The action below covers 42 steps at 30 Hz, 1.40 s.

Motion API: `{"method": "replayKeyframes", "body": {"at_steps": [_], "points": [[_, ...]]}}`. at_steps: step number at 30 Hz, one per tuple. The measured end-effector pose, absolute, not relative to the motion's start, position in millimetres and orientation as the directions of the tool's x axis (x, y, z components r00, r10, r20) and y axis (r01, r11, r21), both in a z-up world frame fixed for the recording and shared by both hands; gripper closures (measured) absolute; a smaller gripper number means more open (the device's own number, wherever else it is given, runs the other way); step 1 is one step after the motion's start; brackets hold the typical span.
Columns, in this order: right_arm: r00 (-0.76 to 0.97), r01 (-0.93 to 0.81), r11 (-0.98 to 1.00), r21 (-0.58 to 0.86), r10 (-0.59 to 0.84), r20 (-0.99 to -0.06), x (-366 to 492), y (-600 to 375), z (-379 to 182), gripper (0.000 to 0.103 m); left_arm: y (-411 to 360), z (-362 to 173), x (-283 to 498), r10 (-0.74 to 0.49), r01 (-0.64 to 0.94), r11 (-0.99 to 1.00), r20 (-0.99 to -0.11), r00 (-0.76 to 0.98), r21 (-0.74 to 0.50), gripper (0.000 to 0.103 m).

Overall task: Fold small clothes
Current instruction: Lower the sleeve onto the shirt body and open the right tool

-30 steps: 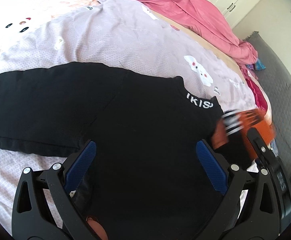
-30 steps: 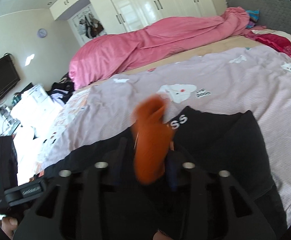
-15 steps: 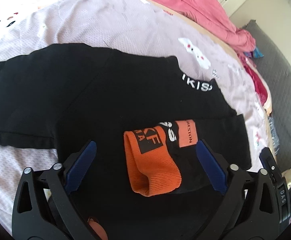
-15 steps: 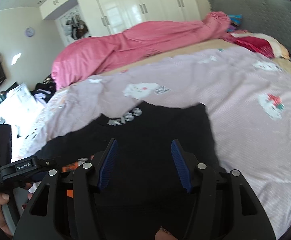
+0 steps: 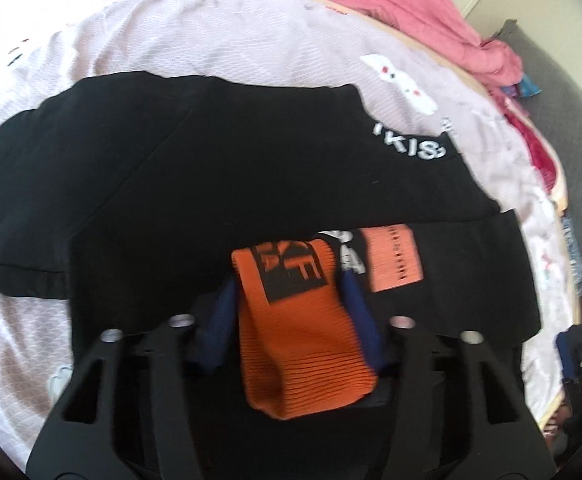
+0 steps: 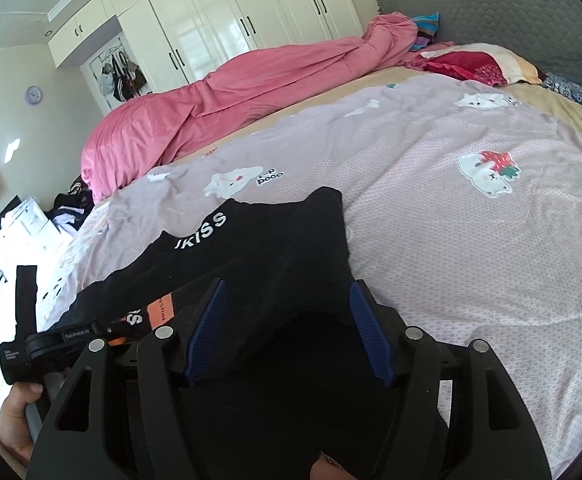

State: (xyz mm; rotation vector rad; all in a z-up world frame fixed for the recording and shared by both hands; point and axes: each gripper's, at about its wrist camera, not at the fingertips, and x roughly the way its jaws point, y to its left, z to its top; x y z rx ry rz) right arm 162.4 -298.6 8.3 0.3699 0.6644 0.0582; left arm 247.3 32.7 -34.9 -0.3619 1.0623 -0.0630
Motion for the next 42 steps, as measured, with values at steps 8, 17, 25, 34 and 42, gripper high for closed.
{"method": "replayKeyframes", "body": {"at_steps": [8,17,25,34,42], "points": [[0.78,0.086,0.928,0.362,0.163,-0.604,163.0,-308.1,4.2,0.041,29.8,3.8,240.8,-0.249,-0.026,0.944,-0.762,0.597,-0.329,0.096],[0.76,0.1,0.932,0.349,0.154,-0.631,172.7,-308.9,3.1,0.039,38.6,5.9,244.7,-0.181,-0.041,0.966,-0.785,0.593,-0.254,0.093],[0.745,0.037,0.967,0.251,0.141,-0.652,193.0,-279.6,13.1,0.031,45.3,30.1,232.4,-0.106,-0.055,0.98,-0.744,0.659,-0.189,0.087],[0.63,-0.068,0.974,0.217,0.211,-0.747,227.9,-239.7,-15.6,0.032,12.7,-10.6,244.0,-0.141,0.034,0.989,-0.833,0.535,-0.146,0.079],[0.563,-0.011,0.982,0.187,0.16,-0.811,232.0,-248.5,-46.6,0.035,5.3,-36.0,249.0,-0.091,0.044,0.996,-0.865,0.493,-0.079,0.069]]}}
